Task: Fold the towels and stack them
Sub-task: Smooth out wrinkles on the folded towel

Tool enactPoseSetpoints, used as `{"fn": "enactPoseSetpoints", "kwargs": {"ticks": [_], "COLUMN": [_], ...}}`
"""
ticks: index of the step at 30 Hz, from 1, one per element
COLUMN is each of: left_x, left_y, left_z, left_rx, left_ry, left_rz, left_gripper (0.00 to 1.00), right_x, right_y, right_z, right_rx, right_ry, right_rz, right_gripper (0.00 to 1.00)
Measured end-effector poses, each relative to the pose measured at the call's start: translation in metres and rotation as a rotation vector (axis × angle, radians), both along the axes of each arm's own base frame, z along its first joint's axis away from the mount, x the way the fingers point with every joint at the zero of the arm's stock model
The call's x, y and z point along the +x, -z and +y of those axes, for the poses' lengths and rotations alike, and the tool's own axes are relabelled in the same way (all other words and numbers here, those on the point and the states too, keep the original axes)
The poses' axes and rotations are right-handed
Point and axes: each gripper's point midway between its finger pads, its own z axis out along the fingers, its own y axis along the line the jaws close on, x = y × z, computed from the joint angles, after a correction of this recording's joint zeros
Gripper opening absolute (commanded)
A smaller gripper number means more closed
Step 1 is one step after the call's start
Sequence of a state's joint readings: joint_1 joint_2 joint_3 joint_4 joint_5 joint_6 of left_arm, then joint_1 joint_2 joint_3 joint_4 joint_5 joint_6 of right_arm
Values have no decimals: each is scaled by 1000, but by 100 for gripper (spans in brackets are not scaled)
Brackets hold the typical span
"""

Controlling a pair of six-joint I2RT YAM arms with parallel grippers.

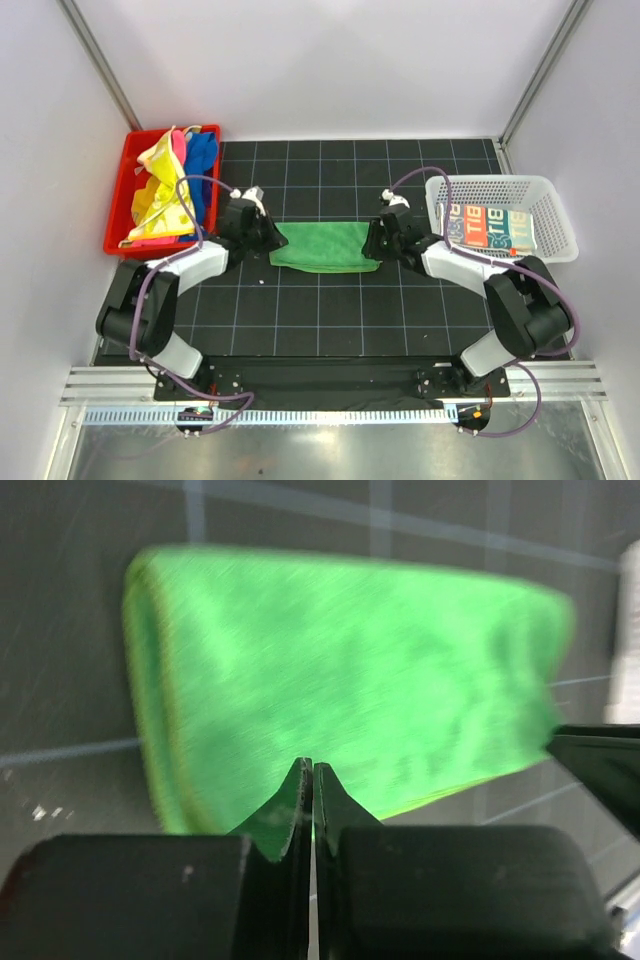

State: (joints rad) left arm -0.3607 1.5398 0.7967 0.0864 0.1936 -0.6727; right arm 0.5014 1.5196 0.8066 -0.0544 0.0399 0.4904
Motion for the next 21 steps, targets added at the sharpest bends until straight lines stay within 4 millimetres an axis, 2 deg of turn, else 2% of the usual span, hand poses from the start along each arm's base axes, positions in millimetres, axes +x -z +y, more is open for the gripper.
{"fn": "enactPoseSetpoints", "kwargs": {"ticks": [4, 6, 12, 15, 17, 21], "left_x": [-19, -25, -23, -23, -23, -24], "left_y": [46, 57, 57, 57, 57, 56], "left_z": [11, 14, 15, 15, 15, 18], "left_rx": [55, 65, 74, 75, 76, 91], "left_ry": [-16, -23, -28, -28, -26, -24], "left_rz": [110, 135, 124, 124, 122, 121], "left_gripper": [0, 0, 0, 0, 0, 0], "right_x": [-16, -23, -22, -22, -22, -12], "right_y": [27, 36, 34, 29, 26, 15], "right_z": [-8, -11, -13, -19, -26, -36], "right_rx": [-22, -28, -28, -35, -48, -71], "right_ry": [13, 19, 30, 42, 58, 88], "right_rz": [68, 89, 77, 75, 78, 67], "right_gripper": [38, 38, 39, 45, 53, 62]}}
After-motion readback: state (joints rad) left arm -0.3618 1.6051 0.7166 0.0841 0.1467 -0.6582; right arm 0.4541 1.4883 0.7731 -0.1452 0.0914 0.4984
